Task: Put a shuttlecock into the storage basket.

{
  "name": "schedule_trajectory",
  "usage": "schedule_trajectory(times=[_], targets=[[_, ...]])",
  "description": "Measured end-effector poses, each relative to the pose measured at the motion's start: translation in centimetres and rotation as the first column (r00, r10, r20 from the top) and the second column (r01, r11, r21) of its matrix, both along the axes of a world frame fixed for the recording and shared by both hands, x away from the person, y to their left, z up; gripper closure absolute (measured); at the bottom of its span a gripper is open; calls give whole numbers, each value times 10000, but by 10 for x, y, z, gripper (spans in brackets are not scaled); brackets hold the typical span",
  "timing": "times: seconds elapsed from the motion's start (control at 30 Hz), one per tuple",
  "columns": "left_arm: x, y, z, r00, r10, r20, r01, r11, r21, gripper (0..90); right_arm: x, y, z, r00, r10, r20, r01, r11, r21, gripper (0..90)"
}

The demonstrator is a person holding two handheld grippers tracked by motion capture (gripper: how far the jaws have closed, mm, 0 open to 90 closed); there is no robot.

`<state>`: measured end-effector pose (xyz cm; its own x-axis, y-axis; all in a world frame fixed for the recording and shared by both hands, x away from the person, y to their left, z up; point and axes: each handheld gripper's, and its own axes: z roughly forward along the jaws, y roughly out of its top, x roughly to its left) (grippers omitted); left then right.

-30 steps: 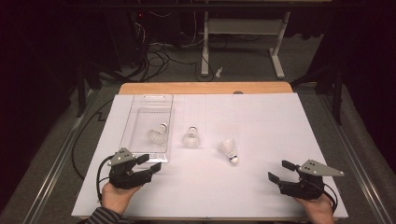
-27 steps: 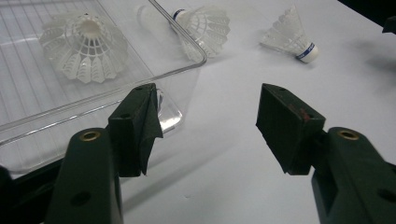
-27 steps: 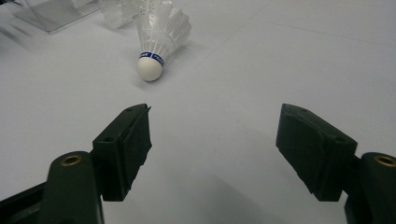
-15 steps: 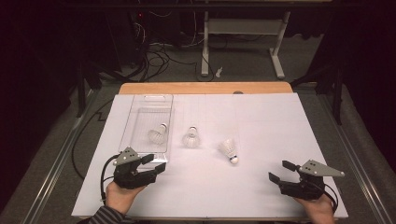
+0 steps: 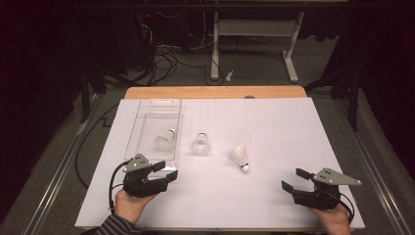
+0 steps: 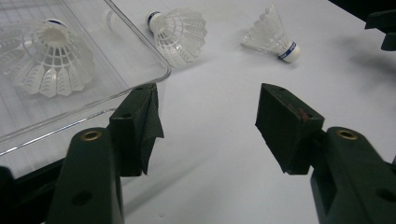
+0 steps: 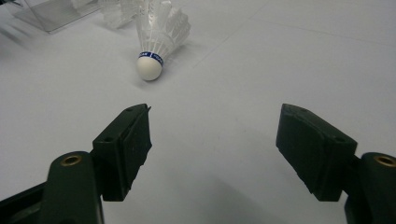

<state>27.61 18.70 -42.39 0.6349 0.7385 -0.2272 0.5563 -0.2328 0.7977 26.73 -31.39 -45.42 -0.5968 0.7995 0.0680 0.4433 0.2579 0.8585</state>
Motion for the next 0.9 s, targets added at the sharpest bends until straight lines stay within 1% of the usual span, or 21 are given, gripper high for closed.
schedule_trajectory(times=[0.43, 0.6, 0.9], targets=[[2, -9, 1, 9998, -176, 11, 176, 9998, 102, 402, 0, 0, 0, 10000, 20, 9, -20, 10000, 3, 269], [3, -12, 0, 9997, -238, -32, 238, 9997, 81, 402, 0, 0, 0, 10000, 17, 6, -17, 10000, 16, 269], [6, -19, 0, 9992, -402, -79, 403, 9990, 177, 402, 0, 0, 0, 10000, 28, 1, -28, 10000, 14, 269]])
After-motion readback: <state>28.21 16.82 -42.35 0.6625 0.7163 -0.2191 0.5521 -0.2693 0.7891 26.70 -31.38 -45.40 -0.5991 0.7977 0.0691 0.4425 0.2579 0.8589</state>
